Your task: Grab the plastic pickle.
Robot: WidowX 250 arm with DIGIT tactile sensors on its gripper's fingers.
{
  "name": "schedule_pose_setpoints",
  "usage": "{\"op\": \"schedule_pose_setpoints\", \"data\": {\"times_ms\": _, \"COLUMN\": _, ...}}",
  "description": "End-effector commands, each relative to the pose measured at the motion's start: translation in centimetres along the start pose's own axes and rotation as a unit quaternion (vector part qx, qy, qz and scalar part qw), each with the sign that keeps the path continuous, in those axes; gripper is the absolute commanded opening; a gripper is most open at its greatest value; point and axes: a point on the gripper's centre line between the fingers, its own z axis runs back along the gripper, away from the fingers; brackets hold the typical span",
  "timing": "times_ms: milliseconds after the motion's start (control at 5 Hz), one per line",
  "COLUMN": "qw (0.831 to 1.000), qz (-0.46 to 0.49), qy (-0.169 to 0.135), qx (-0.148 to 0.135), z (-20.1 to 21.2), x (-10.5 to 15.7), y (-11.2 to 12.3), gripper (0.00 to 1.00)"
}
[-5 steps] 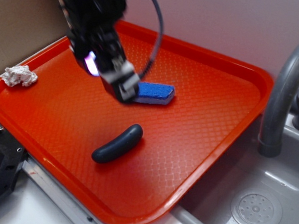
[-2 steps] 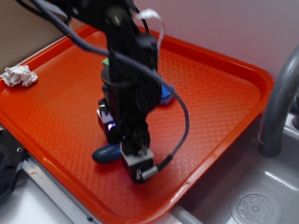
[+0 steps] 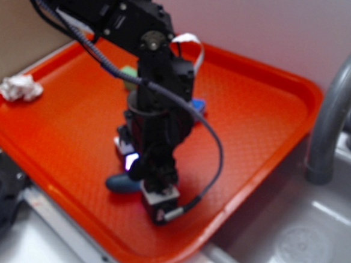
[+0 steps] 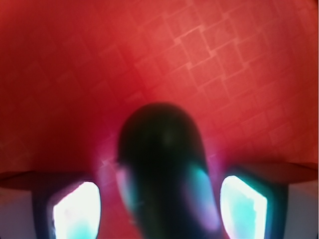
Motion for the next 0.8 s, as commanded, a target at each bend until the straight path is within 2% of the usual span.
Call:
{"op": "schedule_pose_setpoints", "data": {"times_ms": 0, "qw": 1.0, "qz": -0.005, "qy": -0.008, "qx": 0.023, "z": 0.6, "x": -0.2, "y": 0.5, "gripper": 0.0}}
{"op": "schedule_pose_setpoints", "data": {"times_ms": 200, "qw": 0.997, "qz": -0.001, "qy": -0.042, "qx": 0.071, "z": 4.5, "x": -0.8, "y": 2.4, "gripper": 0.0}}
{"op": "schedule_pose_setpoints", "data": {"times_ms": 400, "qw": 0.993, "qz": 0.021, "qy": -0.088, "qx": 0.069, "z": 9.2, "x": -2.2, "y": 5.2, "gripper": 0.0}}
{"op": "schedule_pose_setpoints", "data": {"times_ms": 600, "qw": 0.99, "qz": 0.061, "qy": -0.119, "qx": 0.047, "z": 12.0, "x": -3.9, "y": 8.2, "gripper": 0.0}}
